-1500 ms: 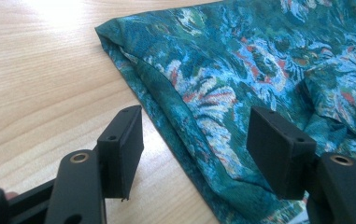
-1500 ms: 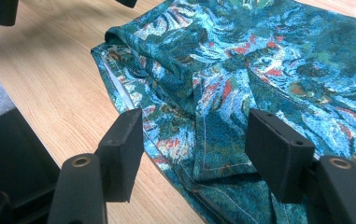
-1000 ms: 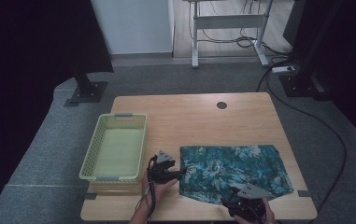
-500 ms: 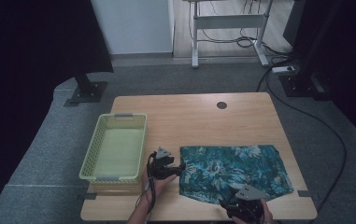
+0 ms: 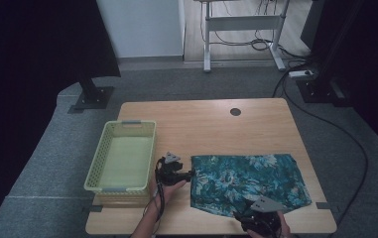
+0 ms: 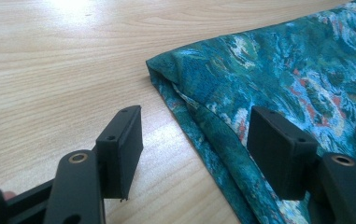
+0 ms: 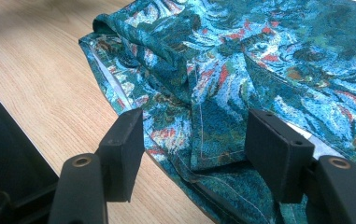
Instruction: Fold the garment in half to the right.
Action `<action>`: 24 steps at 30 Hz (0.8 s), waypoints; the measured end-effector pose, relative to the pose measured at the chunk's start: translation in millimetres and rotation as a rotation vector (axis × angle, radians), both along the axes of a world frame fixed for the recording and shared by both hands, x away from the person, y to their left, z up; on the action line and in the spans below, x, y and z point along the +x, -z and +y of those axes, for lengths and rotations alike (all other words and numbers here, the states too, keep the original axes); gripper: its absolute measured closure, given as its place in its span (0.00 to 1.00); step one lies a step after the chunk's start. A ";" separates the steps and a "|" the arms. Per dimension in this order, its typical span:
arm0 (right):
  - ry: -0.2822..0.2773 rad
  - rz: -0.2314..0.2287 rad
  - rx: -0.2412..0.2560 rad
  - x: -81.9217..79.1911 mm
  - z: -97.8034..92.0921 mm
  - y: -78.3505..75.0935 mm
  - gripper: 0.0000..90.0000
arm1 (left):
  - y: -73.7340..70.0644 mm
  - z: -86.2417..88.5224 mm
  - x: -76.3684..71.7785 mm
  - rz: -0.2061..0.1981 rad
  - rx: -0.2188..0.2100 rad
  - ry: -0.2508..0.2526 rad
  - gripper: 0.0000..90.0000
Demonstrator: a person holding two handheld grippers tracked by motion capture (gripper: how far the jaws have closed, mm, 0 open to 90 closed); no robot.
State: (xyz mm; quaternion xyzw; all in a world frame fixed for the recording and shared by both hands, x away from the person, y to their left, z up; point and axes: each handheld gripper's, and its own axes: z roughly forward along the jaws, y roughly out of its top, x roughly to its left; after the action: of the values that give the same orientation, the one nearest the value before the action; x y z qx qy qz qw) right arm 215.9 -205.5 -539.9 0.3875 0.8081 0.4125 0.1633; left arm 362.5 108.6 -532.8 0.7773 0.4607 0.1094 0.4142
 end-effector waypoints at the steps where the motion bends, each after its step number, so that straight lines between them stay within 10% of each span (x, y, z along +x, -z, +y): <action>1: 0.000 0.000 0.001 0.0 -0.1 0.0 0.41 | 0.1 -0.3 1.0 0.001 -0.003 -0.001 0.40; 24: 0.002 0.008 -0.006 1.3 -1.8 2.0 0.41 | 1.8 -4.9 24.4 0.010 -0.019 0.002 0.40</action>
State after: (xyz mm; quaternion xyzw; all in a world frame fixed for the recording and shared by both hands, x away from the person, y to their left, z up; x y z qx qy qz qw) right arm 217.3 -207.3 -542.0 0.3896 0.8094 0.4086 0.1618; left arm 386.9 103.6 -534.7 0.7745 0.4630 0.1008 0.4191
